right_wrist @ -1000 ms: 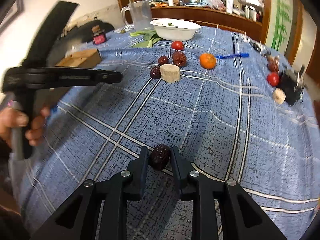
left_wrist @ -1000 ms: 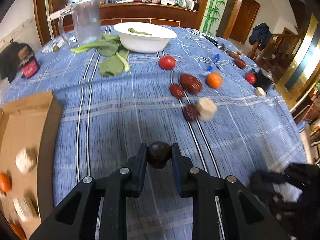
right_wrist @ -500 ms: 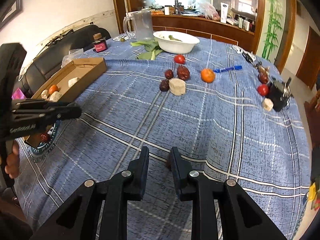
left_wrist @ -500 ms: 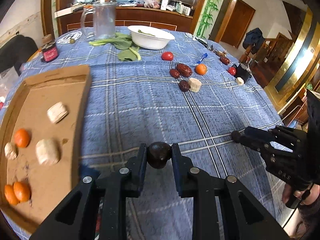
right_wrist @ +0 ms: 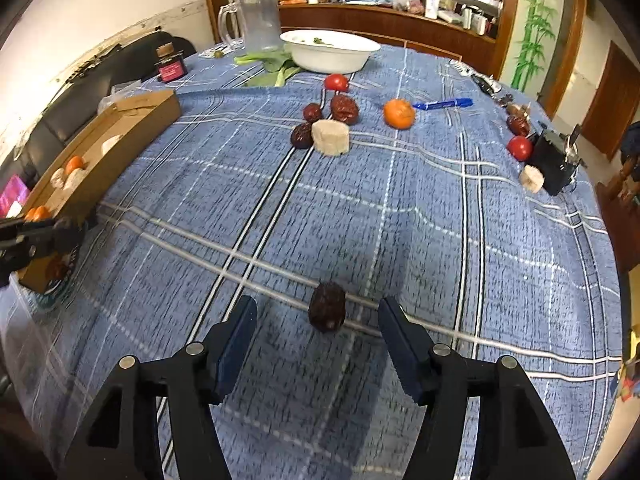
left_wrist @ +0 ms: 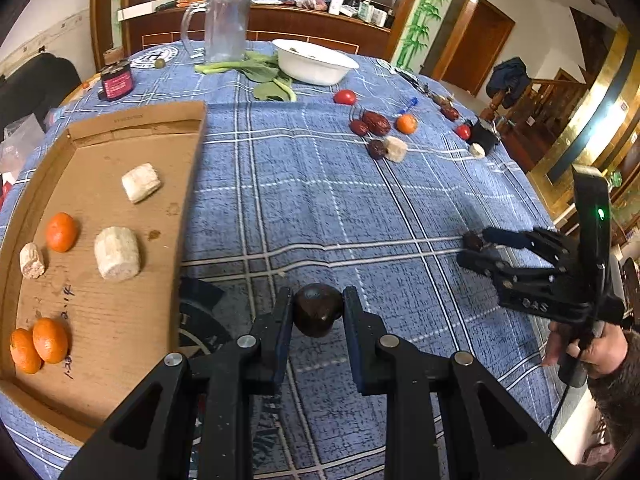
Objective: Organize fruits
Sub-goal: 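Carry both held dates over the cardboard tray, then open both tools to drop the dates into the tray, then grasp a round tan cake with the right tool while the left tool grasps a dark date, then carry the tan cake and the date over the cardboard tray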
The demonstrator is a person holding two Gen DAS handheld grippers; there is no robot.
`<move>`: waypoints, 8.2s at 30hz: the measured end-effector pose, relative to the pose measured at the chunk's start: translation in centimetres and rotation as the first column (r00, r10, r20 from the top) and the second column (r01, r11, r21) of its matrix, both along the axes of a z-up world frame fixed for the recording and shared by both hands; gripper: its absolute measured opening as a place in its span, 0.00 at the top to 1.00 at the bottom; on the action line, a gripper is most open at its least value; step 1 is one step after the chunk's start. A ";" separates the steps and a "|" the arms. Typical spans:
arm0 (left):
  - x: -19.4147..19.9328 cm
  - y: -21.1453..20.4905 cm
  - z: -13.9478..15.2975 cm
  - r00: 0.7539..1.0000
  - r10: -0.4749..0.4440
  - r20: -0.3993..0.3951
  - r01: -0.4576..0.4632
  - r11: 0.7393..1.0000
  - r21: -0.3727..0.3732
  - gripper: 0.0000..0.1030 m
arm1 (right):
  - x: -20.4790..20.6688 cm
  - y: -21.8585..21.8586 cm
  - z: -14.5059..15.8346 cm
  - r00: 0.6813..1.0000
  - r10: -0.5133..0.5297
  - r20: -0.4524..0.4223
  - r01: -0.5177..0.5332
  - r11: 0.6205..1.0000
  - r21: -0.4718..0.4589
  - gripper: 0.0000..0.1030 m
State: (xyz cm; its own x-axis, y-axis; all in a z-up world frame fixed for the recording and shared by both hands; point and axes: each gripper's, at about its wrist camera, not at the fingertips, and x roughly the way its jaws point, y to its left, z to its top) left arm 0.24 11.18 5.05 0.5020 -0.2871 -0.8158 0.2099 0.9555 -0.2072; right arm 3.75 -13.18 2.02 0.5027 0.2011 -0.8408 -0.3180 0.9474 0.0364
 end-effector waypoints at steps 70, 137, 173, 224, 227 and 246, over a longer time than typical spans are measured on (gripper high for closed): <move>14.9 22.5 -2.7 0.934 0.351 -0.070 -0.340 0.932 0.127 0.78 | 15.7 32.0 0.7 0.917 0.399 0.015 -0.399 0.917 -0.009 0.80; -0.4 1.8 0.9 0.930 0.367 0.002 -0.356 0.902 0.243 0.22 | 13.7 2.9 -0.9 0.968 0.241 0.071 -0.241 0.971 -0.002 0.54; 15.4 -10.6 -2.8 0.997 0.078 -0.005 -0.077 0.993 0.092 0.74 | 5.9 -6.1 0.0 0.994 0.063 0.088 -0.069 0.995 0.066 0.66; -3.6 16.9 3.4 0.885 0.459 0.080 -0.462 0.887 0.023 0.73 | 1.3 18.0 5.8 0.937 0.328 0.123 -0.342 0.931 0.127 0.65; -3.5 18.9 3.2 0.866 0.494 0.082 -0.498 0.866 0.041 0.73 | 1.7 20.1 6.0 0.923 0.364 0.127 -0.378 0.918 0.121 0.65; -0.2 23.6 -0.6 0.845 0.534 0.006 -0.532 0.840 0.103 0.73 | 6.9 30.4 3.5 0.872 0.482 0.079 -0.488 0.869 0.081 0.65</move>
